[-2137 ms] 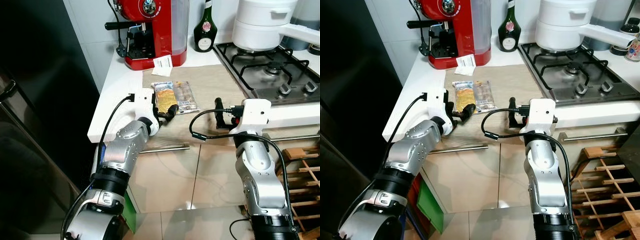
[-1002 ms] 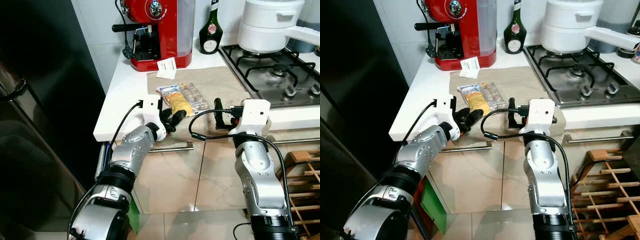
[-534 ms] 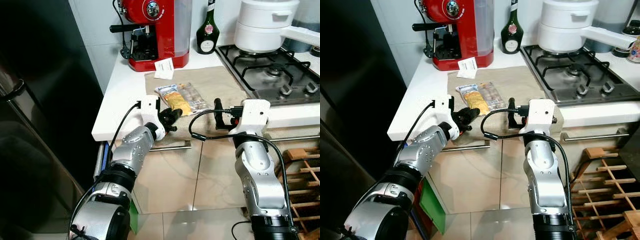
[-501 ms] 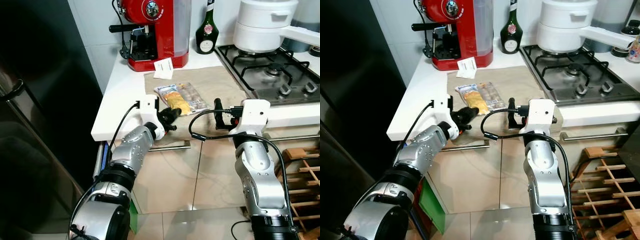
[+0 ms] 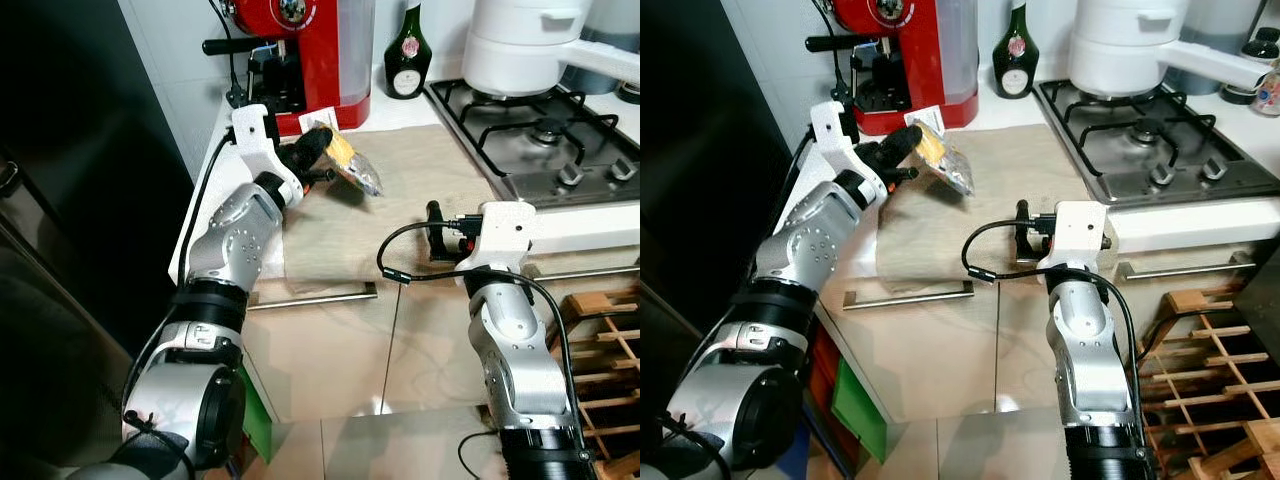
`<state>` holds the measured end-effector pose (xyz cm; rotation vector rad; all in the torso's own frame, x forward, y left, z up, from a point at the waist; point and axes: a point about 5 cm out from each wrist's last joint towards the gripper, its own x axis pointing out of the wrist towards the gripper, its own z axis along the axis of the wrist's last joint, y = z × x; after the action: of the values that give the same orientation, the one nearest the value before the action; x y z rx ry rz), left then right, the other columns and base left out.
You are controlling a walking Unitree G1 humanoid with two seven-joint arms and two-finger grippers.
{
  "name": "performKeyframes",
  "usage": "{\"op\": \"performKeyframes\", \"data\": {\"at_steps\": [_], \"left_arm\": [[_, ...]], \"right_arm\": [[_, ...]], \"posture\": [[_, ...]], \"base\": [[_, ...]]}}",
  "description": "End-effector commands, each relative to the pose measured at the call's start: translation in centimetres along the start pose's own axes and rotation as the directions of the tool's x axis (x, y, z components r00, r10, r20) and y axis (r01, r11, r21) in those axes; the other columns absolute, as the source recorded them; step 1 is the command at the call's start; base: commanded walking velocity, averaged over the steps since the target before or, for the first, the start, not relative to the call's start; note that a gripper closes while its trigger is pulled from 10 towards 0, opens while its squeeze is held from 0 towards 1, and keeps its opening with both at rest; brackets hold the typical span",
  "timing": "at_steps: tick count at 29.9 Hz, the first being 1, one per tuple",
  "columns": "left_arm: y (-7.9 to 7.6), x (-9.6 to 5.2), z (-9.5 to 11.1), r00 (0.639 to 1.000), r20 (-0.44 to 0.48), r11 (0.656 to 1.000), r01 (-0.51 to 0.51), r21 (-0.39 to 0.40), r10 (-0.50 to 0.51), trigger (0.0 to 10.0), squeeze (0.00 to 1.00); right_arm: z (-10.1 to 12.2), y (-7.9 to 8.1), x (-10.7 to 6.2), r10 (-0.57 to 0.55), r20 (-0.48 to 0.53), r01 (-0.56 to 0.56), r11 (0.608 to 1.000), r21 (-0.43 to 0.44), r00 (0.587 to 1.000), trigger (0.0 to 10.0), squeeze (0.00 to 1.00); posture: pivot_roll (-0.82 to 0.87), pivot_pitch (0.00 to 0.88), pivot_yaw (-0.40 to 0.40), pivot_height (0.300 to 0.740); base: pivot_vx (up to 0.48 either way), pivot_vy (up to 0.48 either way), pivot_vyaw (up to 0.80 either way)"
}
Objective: Restocking fridge
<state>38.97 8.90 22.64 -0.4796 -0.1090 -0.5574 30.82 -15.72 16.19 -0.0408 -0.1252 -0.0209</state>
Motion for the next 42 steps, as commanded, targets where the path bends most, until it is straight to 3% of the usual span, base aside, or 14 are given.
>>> {"op": "performKeyframes", "data": {"at_steps": [1,11,12,13,14,16,17,19,20,21,26,37,40,42], "left_arm": [[-0.4,0.1,1.8,0.998,0.051,0.999,0.027,0.035,-0.029,0.0,0.00],[-0.9,0.2,2.4,0.997,0.061,0.997,0.049,0.059,-0.052,0.0,0.00],[-1.4,0.5,3.3,0.992,0.055,0.983,0.102,0.150,-0.112,0.0,0.00],[-1.4,0.5,3.3,0.992,0.055,0.983,0.102,0.150,-0.112,0.0,0.00],[-1.5,0.6,3.8,0.990,0.048,0.974,0.123,0.191,-0.134,0.0,0.00],[-1.4,0.7,4.0,0.990,0.047,0.972,0.119,0.203,-0.131,0.0,0.00],[-1.3,0.8,4.2,0.991,0.048,0.972,0.116,0.204,-0.128,0.0,0.00],[-1.0,0.9,4.7,0.993,0.052,0.974,0.096,0.204,-0.108,0.0,0.00],[-1.0,0.9,4.7,0.993,0.052,0.974,0.096,0.204,-0.108,0.0,0.00],[-0.9,1.1,5.2,0.993,0.055,0.974,0.088,0.211,-0.102,0.0,0.00],[-1.1,1.4,5.8,0.993,0.060,0.970,0.090,0.228,-0.106,0.0,0.00],[-2.0,2.4,7.8,0.991,0.088,0.966,0.076,0.248,-0.101,0.0,0.00],[-2.3,2.6,8.0,0.990,0.093,0.966,0.082,0.243,-0.107,0.0,0.00],[-2.6,2.7,8.0,0.989,0.093,0.966,0.093,0.240,-0.118,0.0,0.00]], "right_arm": [[0.5,0.4,0.3,0.011,0.026,-0.011,1.000,0.011,1.000,10.0,0.00],[0.5,0.3,0.4,0.009,0.029,-0.010,1.000,0.012,1.000,10.0,0.00],[0.4,0.6,1.4,0.058,-0.062,-0.038,0.959,0.282,0.996,10.0,0.00],[0.4,0.6,1.4,0.058,-0.062,-0.038,0.959,0.282,0.996,10.0,0.00],[0.8,1.0,2.0,0.116,-0.074,-0.073,0.899,0.433,0.991,10.0,0.00],[1.2,0.9,2.2,0.138,-0.061,-0.097,0.890,0.445,0.989,10.0,0.00],[1.6,0.8,2.3,0.148,-0.043,-0.119,0.910,0.397,0.988,10.0,0.00],[2.5,1.1,2.4,0.199,0.016,-0.200,0.978,0.063,0.980,10.0,0.00],[2.5,1.1,2.4,0.199,0.016,-0.200,0.978,0.063,0.980,10.0,0.00],[2.8,1.7,2.3,0.262,0.043,-0.253,0.955,-0.157,0.964,10.0,0.00],[2.4,2.0,2.2,0.287,0.032,-0.275,0.939,-0.206,0.957,10.0,0.00],[0.9,6.2,0.8,0.449,0.065,-0.385,0.824,-0.416,0.891,10.0,0.00],[0.6,6.8,0.8,0.461,0.073,-0.384,0.807,-0.449,0.885,10.0,0.00],[0.7,7.1,1.2,0.442,0.109,-0.323,0.783,-0.532,0.890,10.0,0.00]], "posture": [[-0.14,0.000,0.125,0.740],[-0.14,0.000,0.125,0.740],[-0.13,0.000,0.121,0.740],[-0.13,0.000,0.121,0.740],[-0.13,0.000,0.120,0.740],[-0.13,0.000,0.120,0.740],[-0.13,0.000,0.123,0.740],[-0.13,0.000,0.124,0.740],[-0.13,0.000,0.124,0.740],[-0.13,0.000,0.125,0.740],[-0.13,0.000,0.122,0.740],[-0.12,0.000,0.128,0.740],[-0.12,0.000,0.129,0.740],[-0.12,0.000,0.126,0.740]], "base": [[0.000,0.000,0.00],[0.000,0.000,0.00],[0.000,0.000,0.00],[0.000,0.000,0.00],[0.000,0.000,0.00],[0.000,0.000,0.00],[0.000,0.000,0.00],[0.000,0.000,0.00],[0.000,0.000,0.00],[0.000,0.000,0.00],[0.000,0.000,0.00],[0.000,0.000,0.00],[0.000,0.000,0.00],[0.000,0.000,0.00]]}}
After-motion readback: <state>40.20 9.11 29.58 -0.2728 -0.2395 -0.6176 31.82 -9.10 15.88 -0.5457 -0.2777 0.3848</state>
